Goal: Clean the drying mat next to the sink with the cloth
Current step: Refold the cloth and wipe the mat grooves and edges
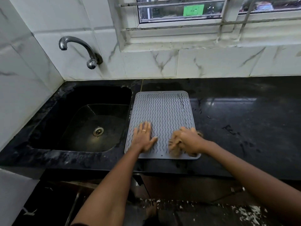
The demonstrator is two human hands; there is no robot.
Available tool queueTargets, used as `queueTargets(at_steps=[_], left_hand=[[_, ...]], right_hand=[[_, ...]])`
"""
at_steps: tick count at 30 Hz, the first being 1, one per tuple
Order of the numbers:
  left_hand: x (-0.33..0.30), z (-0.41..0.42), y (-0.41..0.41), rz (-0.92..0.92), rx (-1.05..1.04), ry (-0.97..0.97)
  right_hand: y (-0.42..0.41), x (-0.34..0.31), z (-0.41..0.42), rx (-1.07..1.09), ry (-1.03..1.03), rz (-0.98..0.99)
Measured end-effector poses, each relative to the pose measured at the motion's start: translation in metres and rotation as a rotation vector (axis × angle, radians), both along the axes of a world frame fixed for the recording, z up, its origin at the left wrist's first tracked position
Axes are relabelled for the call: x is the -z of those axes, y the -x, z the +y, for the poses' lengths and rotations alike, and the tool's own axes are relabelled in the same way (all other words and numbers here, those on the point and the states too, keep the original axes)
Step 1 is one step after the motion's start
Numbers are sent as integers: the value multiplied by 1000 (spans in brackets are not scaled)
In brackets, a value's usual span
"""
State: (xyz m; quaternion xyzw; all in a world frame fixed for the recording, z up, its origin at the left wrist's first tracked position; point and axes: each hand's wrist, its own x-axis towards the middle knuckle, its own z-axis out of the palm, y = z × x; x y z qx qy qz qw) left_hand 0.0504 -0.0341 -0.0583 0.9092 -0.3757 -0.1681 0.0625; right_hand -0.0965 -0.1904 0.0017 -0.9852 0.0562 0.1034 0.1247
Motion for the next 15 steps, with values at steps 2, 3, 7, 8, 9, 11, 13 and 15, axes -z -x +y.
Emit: queueTargets(at_steps=[2, 3, 7, 8, 9, 11, 13, 15], left_hand=[[2, -14, 12, 7, 84, -24], [4, -17, 14, 12, 111, -46], [12, -6, 9, -6, 111, -5], [13, -4, 8, -15, 117, -6], [13, -3, 8, -23, 124, -13], [13, -3, 8, -28, 128, -21], [12, -4, 8, -22, 120, -33], [11, -5, 10, -12, 99, -34]], right_hand=[[-18, 3, 26, -51, -113, -61], [-21, 9, 31, -85, -109, -40], [4, 28, 10, -122, -84, 12], [14, 31, -1, -140, -67, 18], [24, 36, -14, -148, -33, 45], [41, 38, -39, -113, 55, 114], [48, 28, -59, -70, 104, 203], [43, 8, -68, -58, 124, 268]])
